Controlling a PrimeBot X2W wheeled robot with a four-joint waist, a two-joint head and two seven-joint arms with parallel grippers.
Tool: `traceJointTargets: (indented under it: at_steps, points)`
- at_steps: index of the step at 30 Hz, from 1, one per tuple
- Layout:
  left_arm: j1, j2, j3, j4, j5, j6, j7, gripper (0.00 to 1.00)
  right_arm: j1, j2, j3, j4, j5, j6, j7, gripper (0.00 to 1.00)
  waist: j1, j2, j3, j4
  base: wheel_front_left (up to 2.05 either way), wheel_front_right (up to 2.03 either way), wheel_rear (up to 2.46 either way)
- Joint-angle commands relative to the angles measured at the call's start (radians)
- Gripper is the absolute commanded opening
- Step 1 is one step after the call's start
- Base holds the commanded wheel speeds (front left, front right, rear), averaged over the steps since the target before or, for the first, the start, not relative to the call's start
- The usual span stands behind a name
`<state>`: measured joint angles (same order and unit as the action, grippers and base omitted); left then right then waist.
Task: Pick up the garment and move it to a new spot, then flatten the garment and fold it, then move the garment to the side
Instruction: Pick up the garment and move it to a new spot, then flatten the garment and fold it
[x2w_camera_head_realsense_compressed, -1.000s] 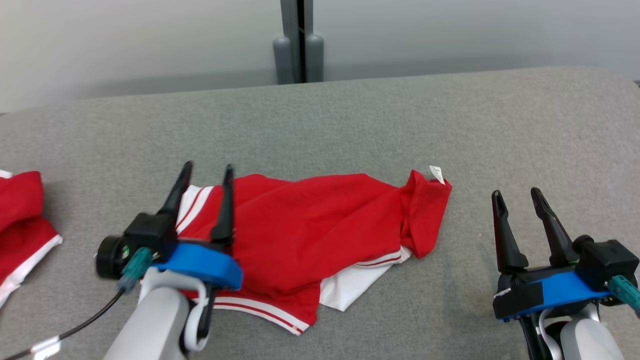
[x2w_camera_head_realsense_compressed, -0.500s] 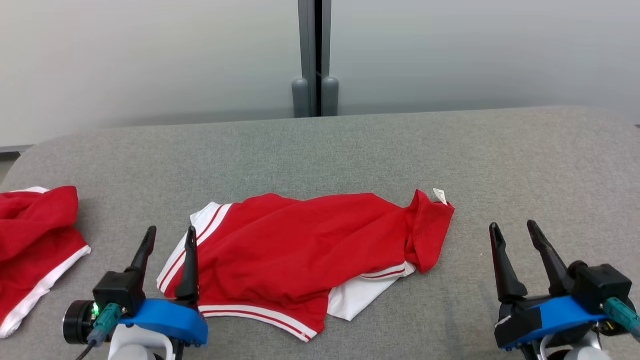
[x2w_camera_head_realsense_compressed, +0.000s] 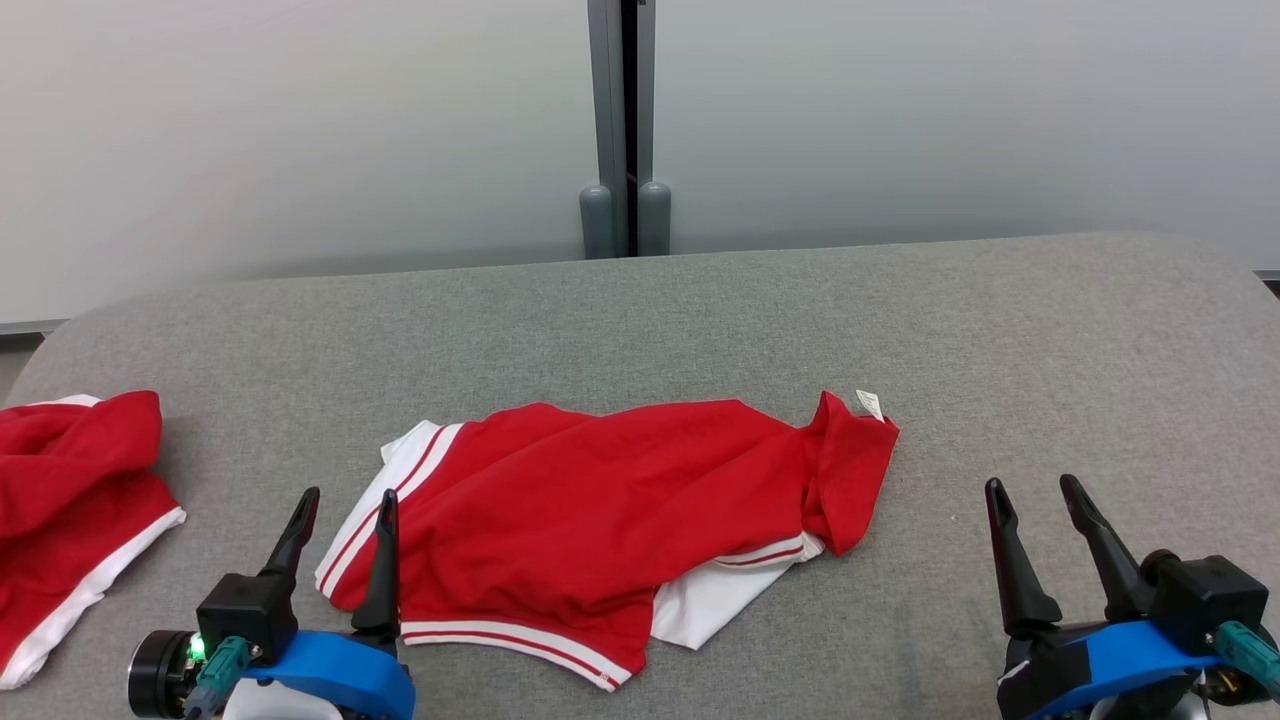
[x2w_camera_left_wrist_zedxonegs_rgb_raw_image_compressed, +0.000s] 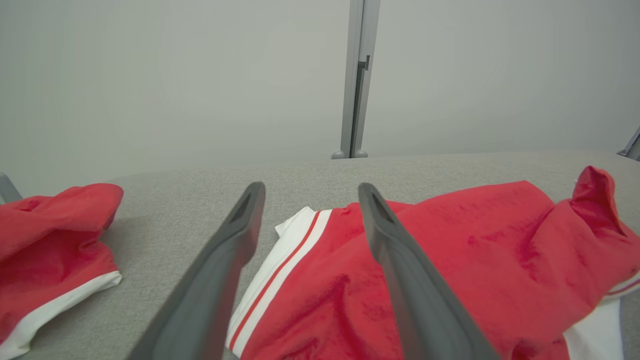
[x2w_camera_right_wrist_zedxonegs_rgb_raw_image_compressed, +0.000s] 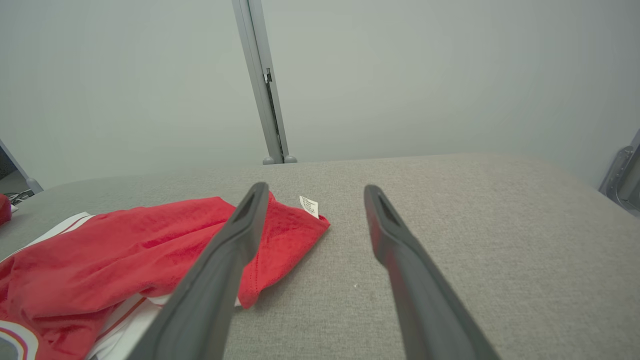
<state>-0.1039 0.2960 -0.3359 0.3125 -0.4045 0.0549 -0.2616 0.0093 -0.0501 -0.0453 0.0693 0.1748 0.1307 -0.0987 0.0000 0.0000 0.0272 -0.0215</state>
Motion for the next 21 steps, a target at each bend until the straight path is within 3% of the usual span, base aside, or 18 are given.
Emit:
traceJointTargets:
  at_steps: [1,16,21]
  points:
    - [0.004,0.006,0.000,-0.003,0.005,-0.001,-0.005,1.00,0.017,-0.001,-0.002,-0.007,0.005,0.000,-0.001,1.00,0.0000,0.0000,0.001,0.001,0.00,0.00,0.00]
    - [-0.027,-0.001,0.002,-0.019,0.011,0.001,-0.005,1.00,-0.009,-0.001,0.002,-0.005,-0.005,0.000,0.006,1.00,0.0000,0.0000,0.032,0.010,0.00,0.00,0.00]
    - [-0.063,-0.005,0.002,-0.039,0.022,0.001,-0.005,1.00,-0.035,-0.001,0.063,0.017,-0.017,0.000,0.018,1.00,0.0000,0.0000,0.083,0.028,0.00,0.00,0.00]
